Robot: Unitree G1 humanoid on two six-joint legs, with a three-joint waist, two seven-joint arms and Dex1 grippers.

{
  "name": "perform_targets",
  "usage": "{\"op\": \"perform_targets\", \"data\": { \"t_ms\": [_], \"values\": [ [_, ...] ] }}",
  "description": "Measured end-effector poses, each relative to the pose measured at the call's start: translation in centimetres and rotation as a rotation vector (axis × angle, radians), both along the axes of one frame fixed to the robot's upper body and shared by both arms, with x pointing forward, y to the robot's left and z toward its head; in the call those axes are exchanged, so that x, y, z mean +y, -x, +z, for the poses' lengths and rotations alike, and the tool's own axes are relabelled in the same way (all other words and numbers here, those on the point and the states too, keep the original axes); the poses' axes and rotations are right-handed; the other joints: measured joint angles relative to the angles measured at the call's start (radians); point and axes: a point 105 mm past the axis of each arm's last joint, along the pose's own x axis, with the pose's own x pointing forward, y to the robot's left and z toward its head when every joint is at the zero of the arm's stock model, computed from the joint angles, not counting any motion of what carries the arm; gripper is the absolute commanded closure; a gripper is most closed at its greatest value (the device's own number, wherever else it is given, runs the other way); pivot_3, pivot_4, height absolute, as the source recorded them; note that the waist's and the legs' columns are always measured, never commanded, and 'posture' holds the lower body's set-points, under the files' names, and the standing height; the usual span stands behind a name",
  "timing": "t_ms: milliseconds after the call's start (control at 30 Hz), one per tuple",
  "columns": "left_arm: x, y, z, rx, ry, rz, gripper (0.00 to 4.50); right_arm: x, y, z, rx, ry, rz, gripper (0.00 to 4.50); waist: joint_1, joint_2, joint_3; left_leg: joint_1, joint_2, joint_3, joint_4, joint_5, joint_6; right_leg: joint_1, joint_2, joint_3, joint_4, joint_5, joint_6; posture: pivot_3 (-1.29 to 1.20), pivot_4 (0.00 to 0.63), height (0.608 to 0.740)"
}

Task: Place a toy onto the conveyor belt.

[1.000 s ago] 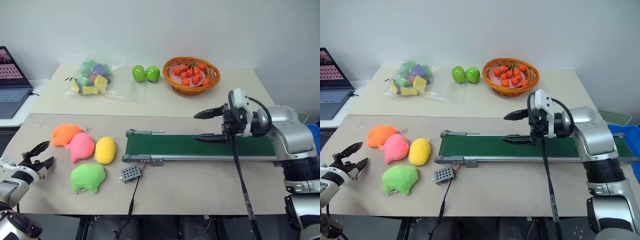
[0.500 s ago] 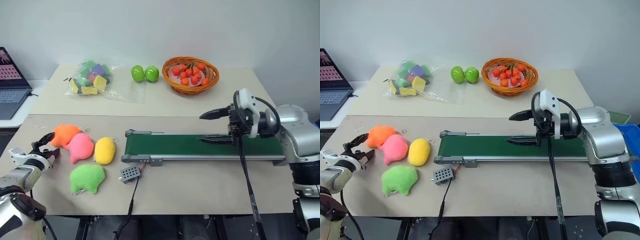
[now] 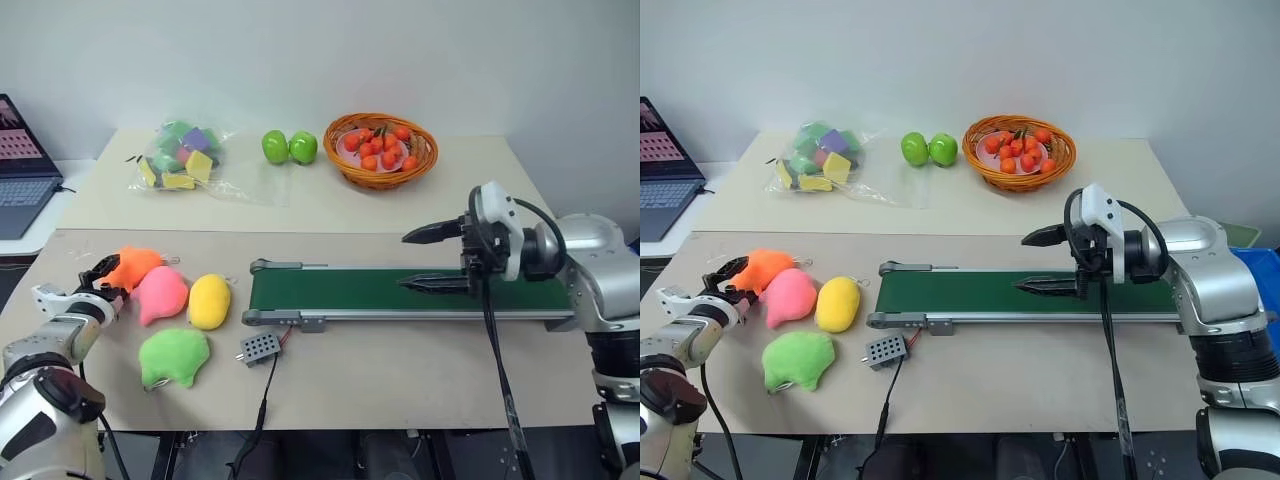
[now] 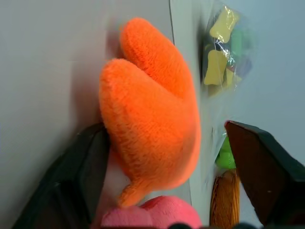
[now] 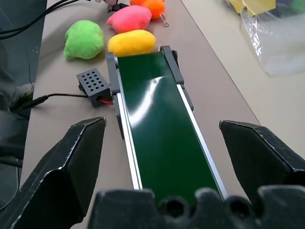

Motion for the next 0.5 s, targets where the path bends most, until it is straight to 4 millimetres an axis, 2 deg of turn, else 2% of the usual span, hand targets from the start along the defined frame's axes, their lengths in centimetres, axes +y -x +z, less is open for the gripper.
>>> {"op": "perform_targets", "data": {
  "t_ms": [33,67,233,433,467,500],
  "values": [
    [0.1,0.0,0.0,-0.003,0.000,0.007,2.22,-0.1,0.0,0.1,-0.002,-0.001,-0.002,0.00,0.000,0.000,0.000,0.000,0.000,0.000,0.000,0.000,0.000,0.000,0.000,0.000,0.000,0.000,0.000,0.00,0.150,0.738],
    [0.1,0.0,0.1,-0.004,0.000,0.009,2.48,-0.1,0.0,0.1,-0.003,-0.001,-0.003,0.00,0.000,0.000,0.000,0.000,0.000,0.000,0.000,0.000,0.000,0.000,0.000,0.000,0.000,0.000,0.000,0.00,0.150,0.738],
    [0.6,0.1,0.4,-0.032,0.013,0.042,4.35,-0.1,0.0,0.1,-0.004,0.000,-0.004,0.00,0.000,0.000,0.000,0.000,0.000,0.000,0.000,0.000,0.000,0.000,0.000,0.000,0.000,0.000,0.000,0.00,0.150,0.738],
    [2.0,0.3,1.6,-0.086,-0.039,0.102,4.44,-0.1,-0.1,0.1,-0.006,0.000,-0.005,0.00,0.000,0.000,0.000,0.000,0.000,0.000,0.000,0.000,0.000,0.000,0.000,0.000,0.000,0.000,0.000,0.00,0.150,0.738],
    [2.5,0.2,2.4,-0.108,-0.066,0.132,4.44,-0.1,-0.1,0.1,-0.006,-0.001,-0.005,0.00,0.001,0.000,0.000,0.000,0.000,0.000,0.000,0.000,0.000,0.000,0.000,0.000,0.000,0.000,0.000,0.00,0.150,0.738],
    [3.3,-0.2,4.0,-0.153,-0.108,0.184,4.44,-0.1,-0.1,0.0,-0.006,-0.002,-0.005,0.00,0.002,-0.001,0.001,0.000,0.000,0.000,0.000,0.000,-0.001,0.000,0.000,-0.001,0.000,0.000,0.000,0.00,0.150,0.738]
  ]
}}
